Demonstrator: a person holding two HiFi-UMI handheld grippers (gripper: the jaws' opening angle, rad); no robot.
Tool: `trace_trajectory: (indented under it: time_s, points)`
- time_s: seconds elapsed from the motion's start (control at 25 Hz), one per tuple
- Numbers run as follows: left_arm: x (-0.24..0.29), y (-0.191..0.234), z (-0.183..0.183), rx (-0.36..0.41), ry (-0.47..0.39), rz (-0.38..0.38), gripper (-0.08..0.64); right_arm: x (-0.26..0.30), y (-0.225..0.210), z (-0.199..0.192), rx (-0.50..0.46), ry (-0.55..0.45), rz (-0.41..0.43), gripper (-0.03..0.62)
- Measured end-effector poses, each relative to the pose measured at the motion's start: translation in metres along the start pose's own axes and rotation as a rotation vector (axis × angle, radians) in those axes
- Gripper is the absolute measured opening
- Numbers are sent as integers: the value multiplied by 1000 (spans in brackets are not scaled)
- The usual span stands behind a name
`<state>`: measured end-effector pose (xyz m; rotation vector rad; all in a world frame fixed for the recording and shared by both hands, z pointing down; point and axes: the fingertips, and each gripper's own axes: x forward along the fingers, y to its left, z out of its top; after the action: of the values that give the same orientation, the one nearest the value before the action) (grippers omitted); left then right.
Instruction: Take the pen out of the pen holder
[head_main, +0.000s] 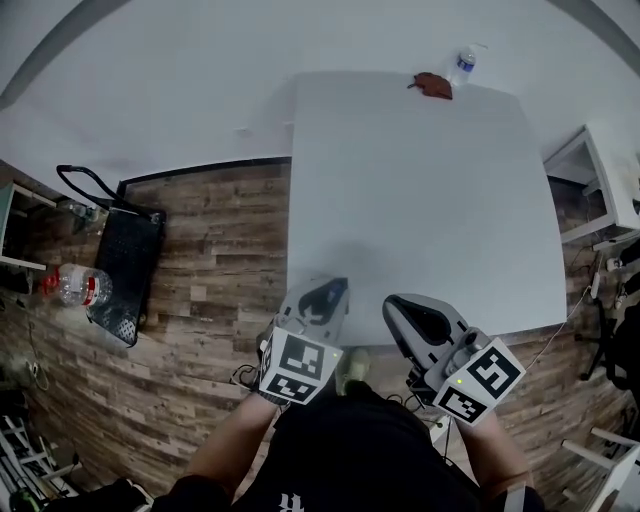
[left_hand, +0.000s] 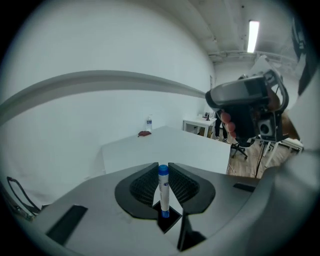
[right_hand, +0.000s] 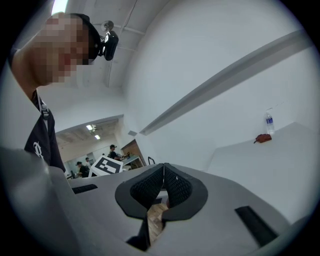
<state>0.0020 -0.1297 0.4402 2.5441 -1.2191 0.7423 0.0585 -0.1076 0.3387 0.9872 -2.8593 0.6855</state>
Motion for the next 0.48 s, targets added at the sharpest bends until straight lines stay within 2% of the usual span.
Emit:
trace_trajectory:
  time_s: [0.48]
  points:
    - [-73, -22, 65, 31, -153, -32, 64, -10, 18, 25, -63, -39, 13, 12]
